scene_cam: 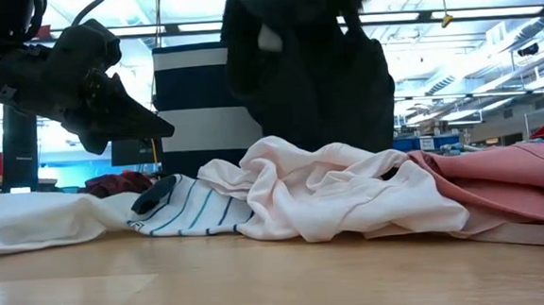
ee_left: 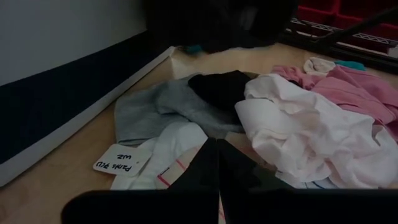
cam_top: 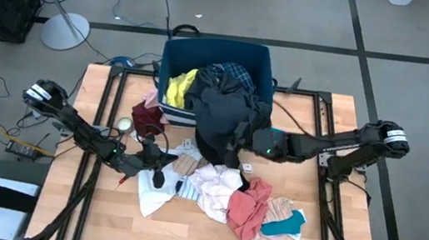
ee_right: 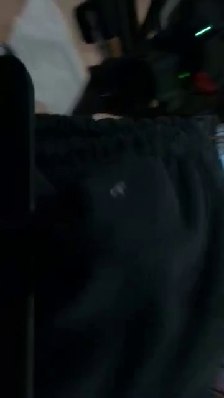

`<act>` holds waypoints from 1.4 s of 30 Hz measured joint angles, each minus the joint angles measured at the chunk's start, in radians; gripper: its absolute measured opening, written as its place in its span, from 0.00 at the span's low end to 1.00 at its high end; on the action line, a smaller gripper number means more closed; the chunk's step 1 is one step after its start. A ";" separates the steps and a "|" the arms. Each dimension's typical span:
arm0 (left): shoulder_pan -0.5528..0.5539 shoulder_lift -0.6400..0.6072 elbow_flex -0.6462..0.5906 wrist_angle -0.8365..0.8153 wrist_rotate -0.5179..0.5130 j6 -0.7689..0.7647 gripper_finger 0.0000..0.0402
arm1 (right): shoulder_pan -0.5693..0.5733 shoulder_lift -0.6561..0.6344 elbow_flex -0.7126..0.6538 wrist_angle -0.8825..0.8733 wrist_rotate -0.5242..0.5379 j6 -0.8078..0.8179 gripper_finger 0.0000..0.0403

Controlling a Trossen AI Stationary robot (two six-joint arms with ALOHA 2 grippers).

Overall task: Sort clothes
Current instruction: Put the black short into the blue laundry bin

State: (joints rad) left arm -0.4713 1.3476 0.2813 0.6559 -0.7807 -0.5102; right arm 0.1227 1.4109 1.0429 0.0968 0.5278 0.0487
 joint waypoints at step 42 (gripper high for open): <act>0.000 0.000 0.000 -0.040 -0.010 0.001 0.00 | -0.532 0.684 1.117 -1.119 -0.478 0.010 0.01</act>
State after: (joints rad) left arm -0.4711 1.3478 0.2810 0.6164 -0.7910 -0.5091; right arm -0.4096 2.0952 2.1601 -1.0226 0.0502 0.0588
